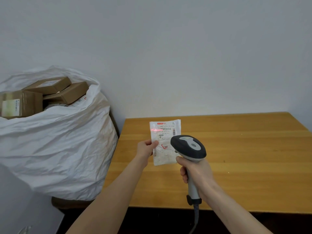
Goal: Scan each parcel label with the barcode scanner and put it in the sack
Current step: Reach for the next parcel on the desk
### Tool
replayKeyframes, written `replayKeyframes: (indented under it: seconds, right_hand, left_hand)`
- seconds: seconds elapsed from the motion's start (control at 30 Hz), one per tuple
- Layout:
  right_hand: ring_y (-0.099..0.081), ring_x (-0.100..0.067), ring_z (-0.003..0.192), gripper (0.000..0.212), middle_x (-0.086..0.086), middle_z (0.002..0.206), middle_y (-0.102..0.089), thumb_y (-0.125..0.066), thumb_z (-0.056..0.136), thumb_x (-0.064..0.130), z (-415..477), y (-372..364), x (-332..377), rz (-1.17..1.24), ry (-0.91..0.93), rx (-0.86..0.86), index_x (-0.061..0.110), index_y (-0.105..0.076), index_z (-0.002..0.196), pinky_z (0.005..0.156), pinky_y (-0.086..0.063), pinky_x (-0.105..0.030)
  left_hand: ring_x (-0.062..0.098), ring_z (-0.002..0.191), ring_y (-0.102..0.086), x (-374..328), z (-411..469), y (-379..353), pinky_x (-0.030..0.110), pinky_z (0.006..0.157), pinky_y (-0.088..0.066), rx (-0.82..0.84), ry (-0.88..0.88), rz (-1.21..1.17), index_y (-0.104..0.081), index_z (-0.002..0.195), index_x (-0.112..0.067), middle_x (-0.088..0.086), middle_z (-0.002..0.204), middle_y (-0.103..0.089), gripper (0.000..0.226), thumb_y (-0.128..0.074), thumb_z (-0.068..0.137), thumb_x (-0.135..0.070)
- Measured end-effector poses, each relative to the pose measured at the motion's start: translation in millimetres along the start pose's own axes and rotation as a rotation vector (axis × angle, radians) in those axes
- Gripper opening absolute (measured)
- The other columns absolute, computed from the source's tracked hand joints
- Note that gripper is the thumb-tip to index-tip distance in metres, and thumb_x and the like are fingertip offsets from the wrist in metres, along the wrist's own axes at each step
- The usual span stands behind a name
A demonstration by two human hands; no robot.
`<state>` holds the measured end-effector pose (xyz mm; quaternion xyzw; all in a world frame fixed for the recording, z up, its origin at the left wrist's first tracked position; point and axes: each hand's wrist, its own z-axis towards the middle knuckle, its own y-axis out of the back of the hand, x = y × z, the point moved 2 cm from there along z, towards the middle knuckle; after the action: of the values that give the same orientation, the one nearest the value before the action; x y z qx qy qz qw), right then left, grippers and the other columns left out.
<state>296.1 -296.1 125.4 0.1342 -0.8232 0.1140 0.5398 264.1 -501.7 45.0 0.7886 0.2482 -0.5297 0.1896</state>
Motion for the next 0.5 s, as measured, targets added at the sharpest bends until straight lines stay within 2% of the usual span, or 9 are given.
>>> replayKeyframes:
  seconds: [0.2,0.33,0.5]
  right_hand:
    - [-0.045,-0.016,0.039,0.011,-0.008,0.052,-0.056,-0.068,0.084,0.009,1,7,2,-0.008,0.016,0.014,0.004,-0.063,0.076,0.044,-0.038,-0.027]
    - [-0.047,-0.016,0.041,0.013,-0.008,0.053,-0.057,-0.068,0.085,0.011,5,14,4,-0.021,0.030,0.030,0.004,-0.062,0.075,0.047,-0.040,-0.028]
    - [-0.051,-0.016,0.045,0.011,-0.012,0.060,-0.064,-0.068,0.088,0.014,11,13,12,0.061,0.028,0.120,0.007,-0.065,0.095,0.045,-0.043,-0.026]
  left_hand:
    - [0.016,0.080,-0.069,-1,-5,-6,0.031,0.073,-0.057,-0.011,0.001,0.005,-0.067,0.102,-0.007,0.002,0.089,-0.071,0.012,-0.062,0.092,-0.009]
    - [0.016,0.082,-0.069,-3,-9,-10,0.029,0.070,-0.056,-0.014,0.004,0.013,-0.067,0.104,-0.007,0.003,0.092,-0.072,0.013,-0.062,0.092,-0.010]
    - [0.019,0.091,-0.070,-5,-20,-7,0.028,0.070,-0.056,-0.037,-0.007,0.038,-0.066,0.108,-0.009,0.007,0.102,-0.072,0.017,-0.062,0.092,-0.013]
